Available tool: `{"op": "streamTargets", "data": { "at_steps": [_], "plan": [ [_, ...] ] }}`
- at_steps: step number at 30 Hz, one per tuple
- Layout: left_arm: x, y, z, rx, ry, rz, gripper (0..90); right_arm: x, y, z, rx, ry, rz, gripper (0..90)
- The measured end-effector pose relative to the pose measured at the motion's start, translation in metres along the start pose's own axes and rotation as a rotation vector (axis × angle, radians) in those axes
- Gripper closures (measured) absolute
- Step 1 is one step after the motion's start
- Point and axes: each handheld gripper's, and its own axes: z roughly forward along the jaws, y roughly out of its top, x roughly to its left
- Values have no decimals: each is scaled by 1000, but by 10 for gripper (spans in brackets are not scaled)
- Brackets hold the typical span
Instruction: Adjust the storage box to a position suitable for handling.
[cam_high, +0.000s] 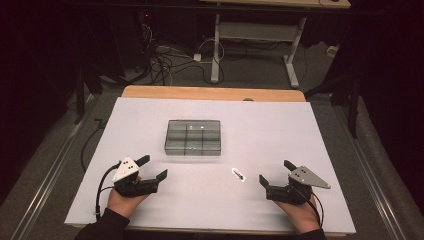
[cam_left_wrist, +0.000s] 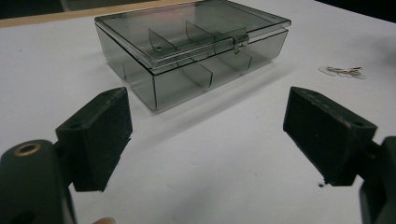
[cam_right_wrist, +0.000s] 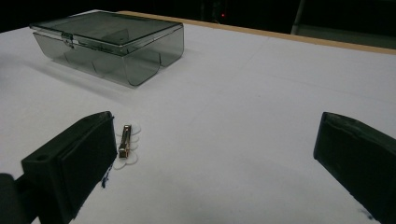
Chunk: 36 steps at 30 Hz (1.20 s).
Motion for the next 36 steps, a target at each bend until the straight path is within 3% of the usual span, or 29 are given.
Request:
{"op": "streamTargets", "data": {
  "at_steps": [3,9,24,25,36],
  "plan": [
    [-1,1,1,4,34,-13,239,0,0,0,4,3,-5,2],
    [0,3,2,16,41,-24,320,0,0,0,6,3,-7,2],
    [-2,3,2,29,0,17,630,-2,0,-2,1,-2,-5,3],
    [-2,3,1,27,-6,20,680,-1,0,-2,1,-2,-7,2],
    [-1,3,0,24,-20,14,872,-1,0,-2,2,-3,-9,2]
  ]
}}
